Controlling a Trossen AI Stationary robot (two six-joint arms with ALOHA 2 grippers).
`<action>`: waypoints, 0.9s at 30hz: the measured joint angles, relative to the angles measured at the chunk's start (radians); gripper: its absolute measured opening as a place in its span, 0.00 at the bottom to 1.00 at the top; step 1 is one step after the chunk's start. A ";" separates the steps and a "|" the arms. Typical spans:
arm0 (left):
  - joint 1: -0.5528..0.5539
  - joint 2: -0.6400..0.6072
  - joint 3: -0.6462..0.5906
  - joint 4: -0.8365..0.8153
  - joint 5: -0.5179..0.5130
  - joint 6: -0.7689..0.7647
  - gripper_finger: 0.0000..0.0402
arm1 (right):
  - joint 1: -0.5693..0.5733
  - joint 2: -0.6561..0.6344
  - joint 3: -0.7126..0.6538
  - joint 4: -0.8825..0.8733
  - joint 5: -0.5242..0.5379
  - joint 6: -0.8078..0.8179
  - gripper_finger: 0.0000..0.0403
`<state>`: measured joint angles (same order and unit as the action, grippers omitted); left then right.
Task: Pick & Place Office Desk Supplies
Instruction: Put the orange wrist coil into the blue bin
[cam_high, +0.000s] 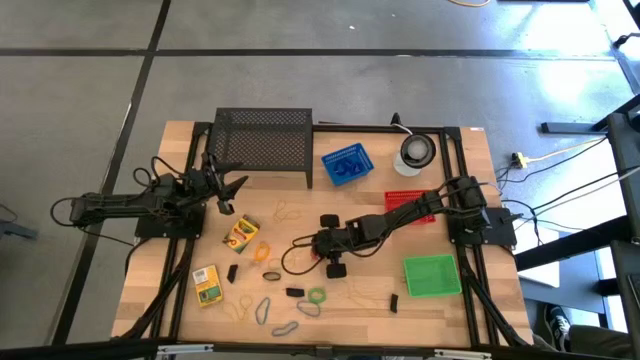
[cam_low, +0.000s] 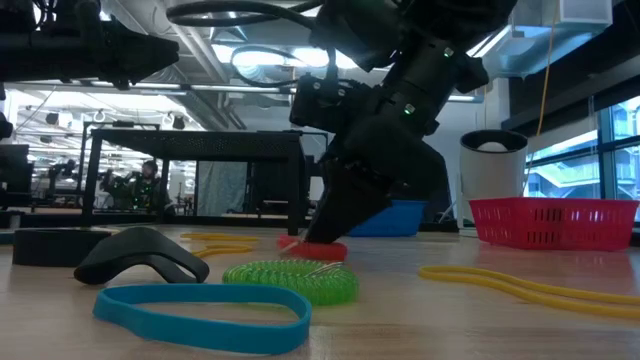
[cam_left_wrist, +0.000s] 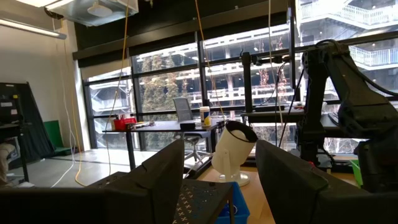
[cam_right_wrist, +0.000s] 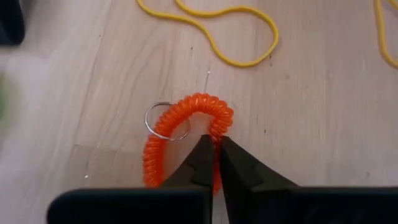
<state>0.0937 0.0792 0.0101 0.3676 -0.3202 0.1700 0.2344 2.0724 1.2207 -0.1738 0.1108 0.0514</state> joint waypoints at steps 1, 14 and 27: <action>0.000 0.000 0.000 0.000 0.000 0.000 0.48 | 0.000 -0.006 -0.001 0.000 0.003 0.005 0.03; 0.000 0.000 0.000 -0.002 0.000 0.000 0.48 | -0.032 -0.214 -0.009 0.140 0.041 0.107 0.03; 0.000 0.000 0.000 -0.005 0.000 0.000 0.48 | -0.032 -0.291 -0.006 0.375 0.118 -0.015 0.05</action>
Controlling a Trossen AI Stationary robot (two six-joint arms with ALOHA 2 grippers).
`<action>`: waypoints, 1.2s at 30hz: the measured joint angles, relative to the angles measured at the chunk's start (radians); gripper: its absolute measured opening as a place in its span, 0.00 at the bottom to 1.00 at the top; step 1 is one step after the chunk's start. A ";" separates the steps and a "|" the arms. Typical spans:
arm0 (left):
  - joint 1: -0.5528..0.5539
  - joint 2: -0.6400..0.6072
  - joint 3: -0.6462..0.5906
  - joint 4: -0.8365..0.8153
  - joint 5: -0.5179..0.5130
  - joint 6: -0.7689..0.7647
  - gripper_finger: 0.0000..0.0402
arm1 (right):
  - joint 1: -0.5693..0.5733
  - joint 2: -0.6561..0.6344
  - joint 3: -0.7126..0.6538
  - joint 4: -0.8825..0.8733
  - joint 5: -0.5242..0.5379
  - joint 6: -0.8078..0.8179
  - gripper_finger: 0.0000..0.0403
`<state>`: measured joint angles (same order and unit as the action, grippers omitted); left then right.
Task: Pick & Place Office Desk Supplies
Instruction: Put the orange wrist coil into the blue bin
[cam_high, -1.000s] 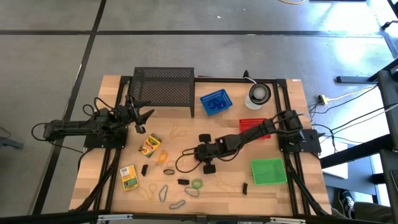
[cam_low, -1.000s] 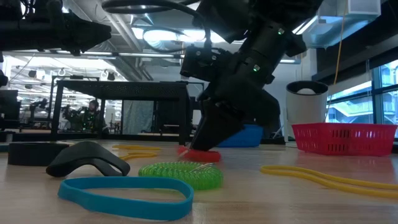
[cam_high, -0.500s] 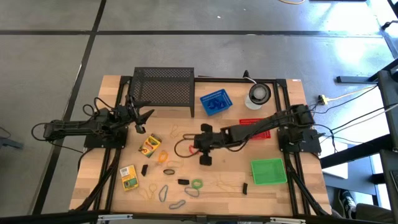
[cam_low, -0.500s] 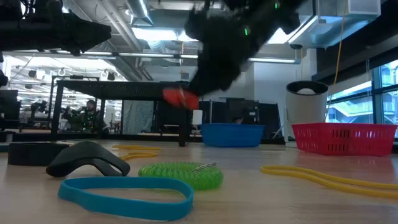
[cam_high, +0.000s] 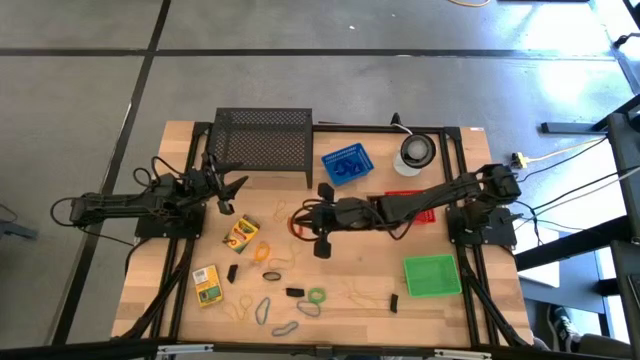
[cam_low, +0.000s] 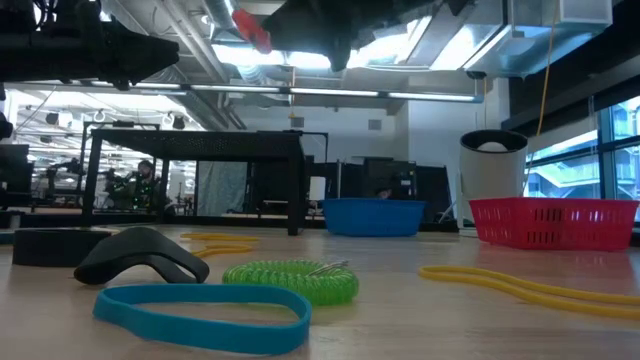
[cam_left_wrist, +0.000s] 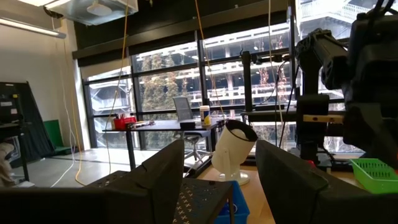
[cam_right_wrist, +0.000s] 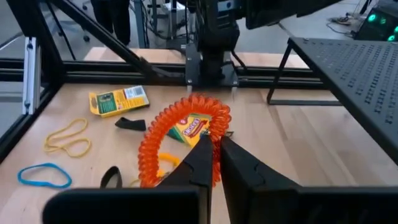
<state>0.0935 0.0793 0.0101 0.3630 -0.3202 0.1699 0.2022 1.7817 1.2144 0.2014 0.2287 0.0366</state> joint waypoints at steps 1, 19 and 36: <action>0.000 0.000 0.000 0.000 0.000 0.000 0.48 | -0.001 0.000 0.000 0.001 0.000 0.000 0.05; 0.000 0.000 0.000 0.002 0.000 0.000 0.48 | -0.175 -0.322 -0.454 0.009 0.348 0.256 0.05; 0.000 0.000 0.000 0.031 0.000 -0.105 0.48 | -0.457 -0.166 -0.473 0.016 0.286 0.408 0.05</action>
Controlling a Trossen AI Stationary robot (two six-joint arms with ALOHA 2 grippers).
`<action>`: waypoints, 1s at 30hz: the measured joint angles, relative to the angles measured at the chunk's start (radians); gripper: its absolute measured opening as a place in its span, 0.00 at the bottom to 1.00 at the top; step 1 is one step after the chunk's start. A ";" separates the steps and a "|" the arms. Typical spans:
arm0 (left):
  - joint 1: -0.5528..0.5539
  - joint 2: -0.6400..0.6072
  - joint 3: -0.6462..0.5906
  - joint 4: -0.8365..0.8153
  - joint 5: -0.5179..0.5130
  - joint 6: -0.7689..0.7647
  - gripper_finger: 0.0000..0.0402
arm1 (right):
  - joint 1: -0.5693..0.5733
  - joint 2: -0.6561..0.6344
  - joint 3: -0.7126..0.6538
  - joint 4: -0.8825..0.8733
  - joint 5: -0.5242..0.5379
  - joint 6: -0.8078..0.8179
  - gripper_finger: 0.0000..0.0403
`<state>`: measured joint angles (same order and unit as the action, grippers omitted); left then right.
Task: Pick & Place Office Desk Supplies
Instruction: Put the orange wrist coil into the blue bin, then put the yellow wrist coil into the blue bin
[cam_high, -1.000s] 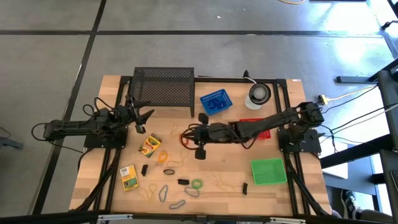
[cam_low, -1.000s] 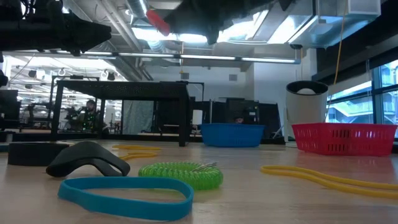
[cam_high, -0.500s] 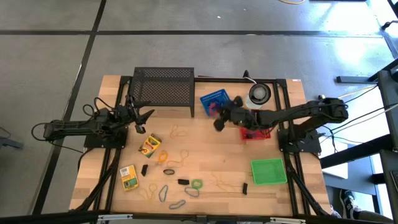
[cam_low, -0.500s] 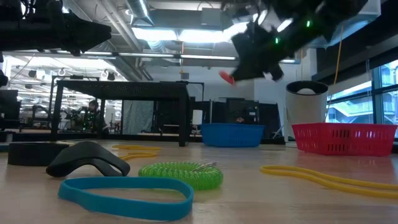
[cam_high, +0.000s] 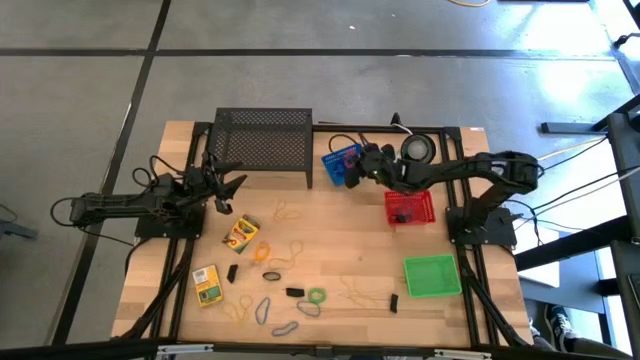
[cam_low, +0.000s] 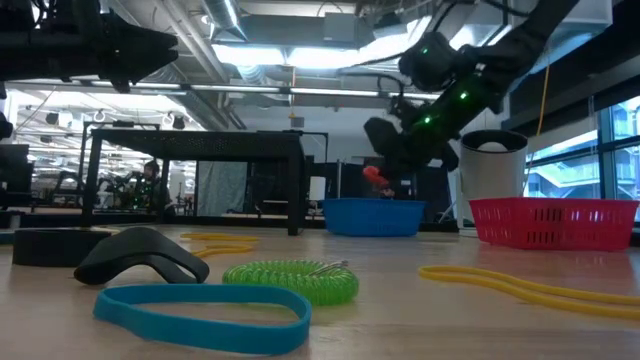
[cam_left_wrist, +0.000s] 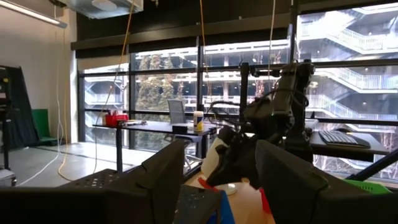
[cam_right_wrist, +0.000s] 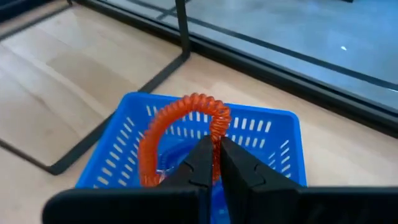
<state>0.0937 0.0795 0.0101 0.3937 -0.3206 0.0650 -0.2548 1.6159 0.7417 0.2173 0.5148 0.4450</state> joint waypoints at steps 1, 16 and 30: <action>0.000 0.000 0.000 0.001 0.000 0.000 0.48 | -0.002 0.016 0.008 0.000 0.001 -0.001 0.05; 0.000 0.000 0.000 0.007 0.001 -0.003 0.48 | -0.010 0.101 0.063 -0.024 -0.010 -0.045 0.22; 0.000 0.000 0.000 0.007 0.001 -0.080 0.48 | -0.006 0.071 0.063 -0.040 -0.075 -0.072 0.57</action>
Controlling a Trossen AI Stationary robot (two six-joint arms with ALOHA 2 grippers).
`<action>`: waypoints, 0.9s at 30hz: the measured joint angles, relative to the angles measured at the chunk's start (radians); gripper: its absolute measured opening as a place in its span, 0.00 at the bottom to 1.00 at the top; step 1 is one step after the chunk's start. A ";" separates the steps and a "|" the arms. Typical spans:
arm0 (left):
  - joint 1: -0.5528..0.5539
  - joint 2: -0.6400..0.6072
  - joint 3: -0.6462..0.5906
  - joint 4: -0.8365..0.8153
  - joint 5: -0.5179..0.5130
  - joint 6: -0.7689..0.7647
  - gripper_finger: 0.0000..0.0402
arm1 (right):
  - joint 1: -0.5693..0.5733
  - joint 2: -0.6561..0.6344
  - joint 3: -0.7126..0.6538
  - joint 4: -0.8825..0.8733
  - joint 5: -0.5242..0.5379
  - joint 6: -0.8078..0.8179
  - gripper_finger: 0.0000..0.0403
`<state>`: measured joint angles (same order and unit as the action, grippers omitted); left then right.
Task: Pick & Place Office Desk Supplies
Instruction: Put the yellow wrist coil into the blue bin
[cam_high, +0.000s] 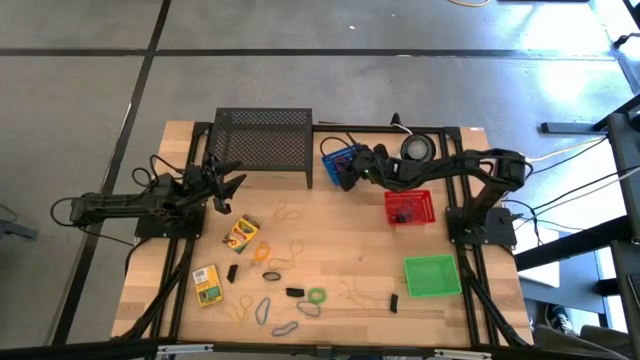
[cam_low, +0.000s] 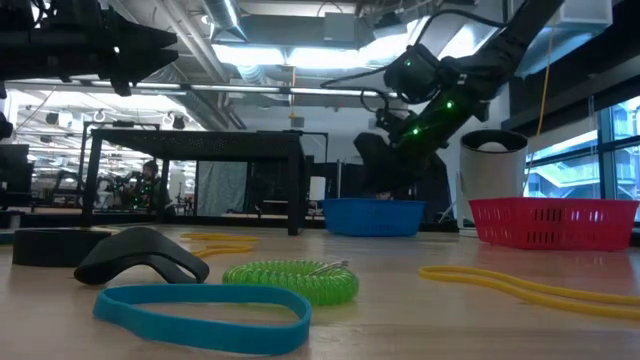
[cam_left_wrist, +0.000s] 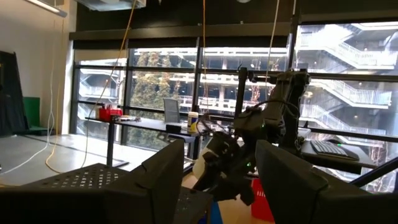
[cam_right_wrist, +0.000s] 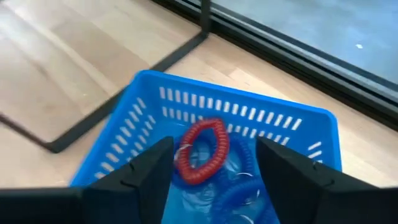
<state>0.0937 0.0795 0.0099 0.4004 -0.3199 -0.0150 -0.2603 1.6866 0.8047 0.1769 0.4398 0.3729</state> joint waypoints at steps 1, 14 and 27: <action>0.000 0.000 0.000 0.000 0.000 0.000 0.48 | 0.002 -0.012 0.000 -0.003 -0.004 -0.003 0.58; 0.000 0.000 0.000 0.000 -0.021 -0.035 0.48 | 0.117 -0.214 0.000 -0.032 -0.066 -0.025 0.53; 0.000 0.000 0.000 0.002 -0.020 -0.118 0.48 | 0.311 -0.254 0.000 -0.047 -0.172 -0.070 0.47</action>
<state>0.0937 0.0795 0.0101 0.4020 -0.3397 -0.1332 0.0504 1.4322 0.8051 0.1295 0.2680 0.3028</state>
